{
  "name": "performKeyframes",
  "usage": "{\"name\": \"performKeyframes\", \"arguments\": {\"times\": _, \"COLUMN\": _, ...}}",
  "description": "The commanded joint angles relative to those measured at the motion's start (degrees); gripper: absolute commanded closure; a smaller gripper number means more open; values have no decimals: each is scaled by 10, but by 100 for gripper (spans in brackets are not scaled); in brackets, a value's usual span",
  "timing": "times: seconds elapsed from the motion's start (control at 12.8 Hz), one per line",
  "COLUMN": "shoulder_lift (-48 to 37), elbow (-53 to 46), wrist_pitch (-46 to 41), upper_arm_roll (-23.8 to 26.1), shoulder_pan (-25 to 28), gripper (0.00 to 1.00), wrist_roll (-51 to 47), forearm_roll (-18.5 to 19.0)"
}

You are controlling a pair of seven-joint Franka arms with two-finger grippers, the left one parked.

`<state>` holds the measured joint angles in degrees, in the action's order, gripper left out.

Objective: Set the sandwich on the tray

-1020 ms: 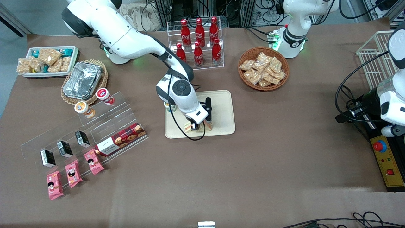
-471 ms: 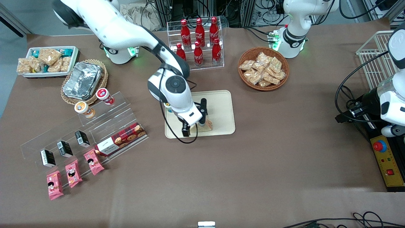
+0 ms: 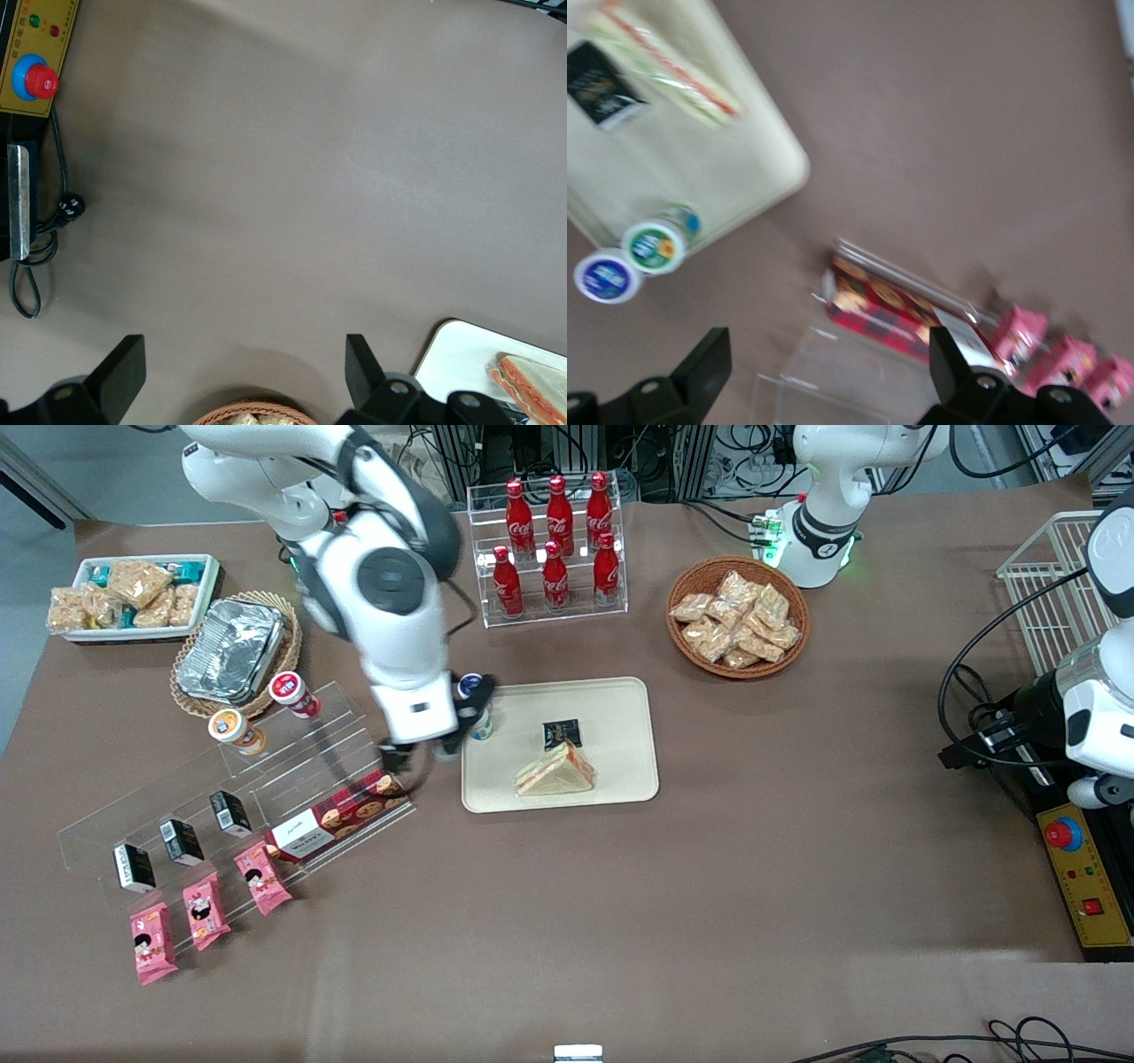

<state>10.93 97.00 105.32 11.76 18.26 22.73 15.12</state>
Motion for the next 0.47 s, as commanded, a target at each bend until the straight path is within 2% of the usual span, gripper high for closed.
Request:
{"name": "performKeyframes", "arguments": {"times": 0.0, "shoulder_lift": -13, "elbow": -15, "wrist_pitch": -2, "upper_arm_roll": -97, "shoulder_pan": -15, "gripper": 1, "wrist_roll": -8, "forearm_roll": -28}}
{"name": "performKeyframes", "arguments": {"times": 0.16, "shoulder_lift": -13, "elbow": -19, "wrist_pitch": 19, "upper_arm_roll": -175, "shoulder_pan": -15, "gripper": 1, "wrist_roll": -8, "forearm_roll": -93}}
{"name": "performKeyframes", "arguments": {"times": 0.39, "shoulder_lift": -16, "elbow": -27, "wrist_pitch": -3, "upper_arm_roll": -258, "shoulder_pan": -16, "gripper": 1, "wrist_roll": -8, "forearm_roll": -114}}
